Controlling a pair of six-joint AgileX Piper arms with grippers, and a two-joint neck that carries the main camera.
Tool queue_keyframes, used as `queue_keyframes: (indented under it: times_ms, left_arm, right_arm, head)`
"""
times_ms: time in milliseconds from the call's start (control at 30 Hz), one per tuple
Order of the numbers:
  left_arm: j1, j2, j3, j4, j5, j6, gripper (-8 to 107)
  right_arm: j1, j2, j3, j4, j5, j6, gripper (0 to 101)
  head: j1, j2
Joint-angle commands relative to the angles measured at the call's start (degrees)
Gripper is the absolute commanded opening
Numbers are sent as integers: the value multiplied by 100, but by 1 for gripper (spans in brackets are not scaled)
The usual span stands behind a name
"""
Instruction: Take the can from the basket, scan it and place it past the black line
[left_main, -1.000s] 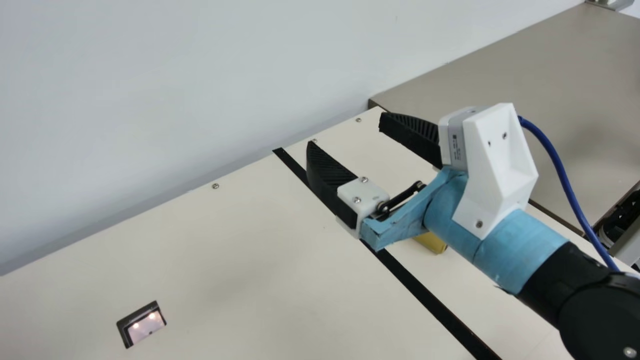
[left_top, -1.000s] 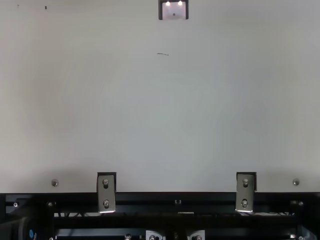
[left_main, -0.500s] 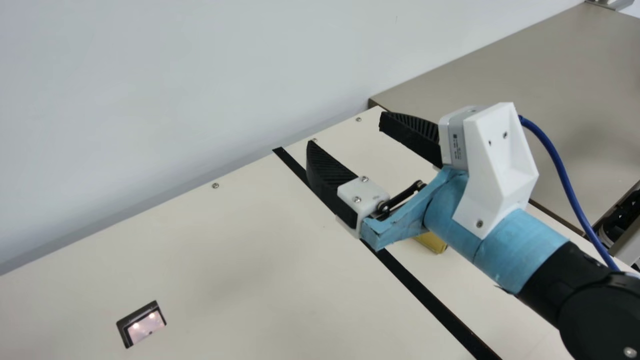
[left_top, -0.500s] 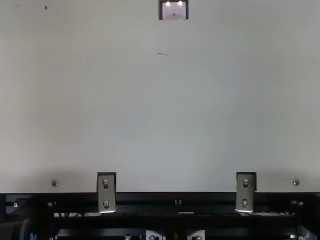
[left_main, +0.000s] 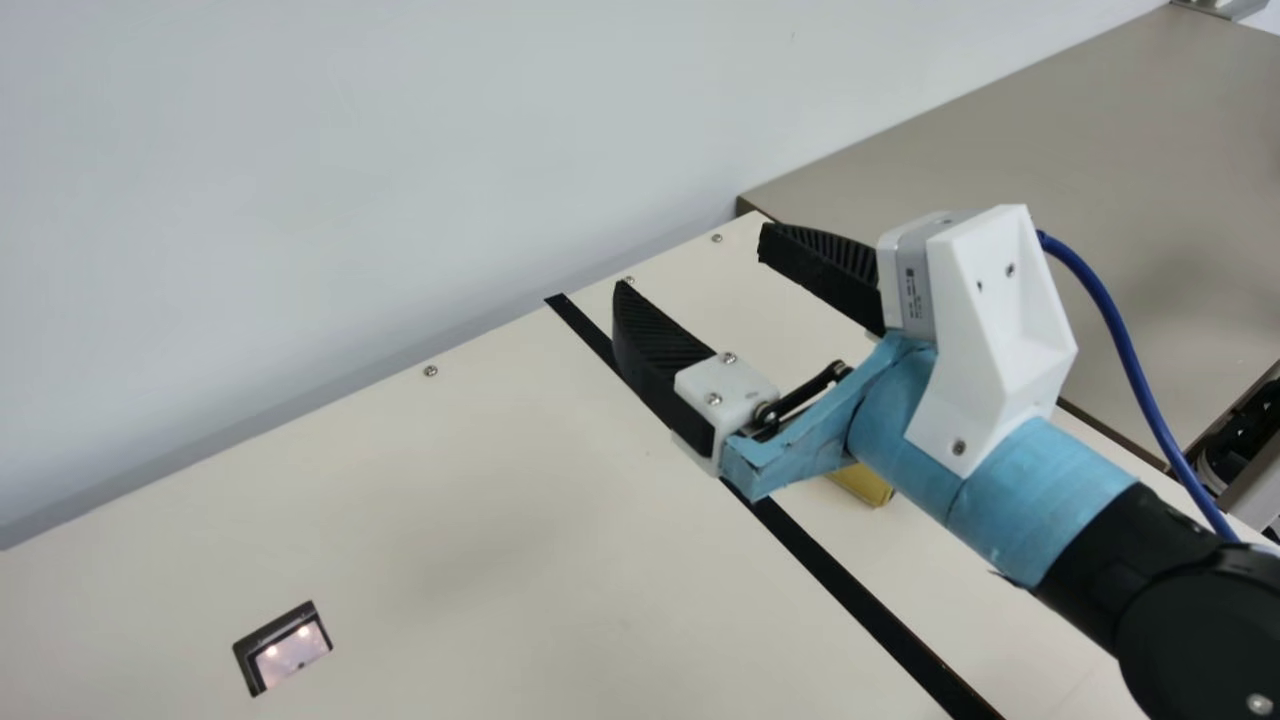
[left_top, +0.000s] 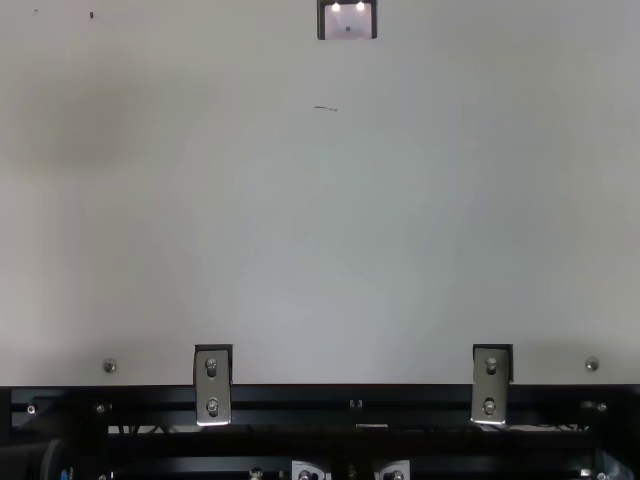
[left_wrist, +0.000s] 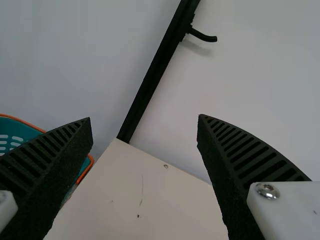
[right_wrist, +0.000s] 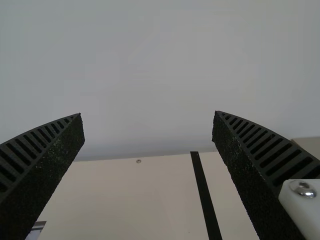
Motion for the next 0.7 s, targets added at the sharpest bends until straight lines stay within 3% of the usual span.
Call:
queue_keyframes:
  times_ms: [0,367,667]
  left_arm:
    - [0,0,0,0,0,0,90]
    - [0,0,0,0,-2,0,90]
    - [0,0,0,0,-2,0,90]
  right_arm:
    - [0,0,0,0,0,0,101]
    - [0,0,0,0,0,0,101]
    - [0,0,0,0,0,0,101]
  head:
    - [-213,-104]
    - [-213,47]
    - [-213,2279]
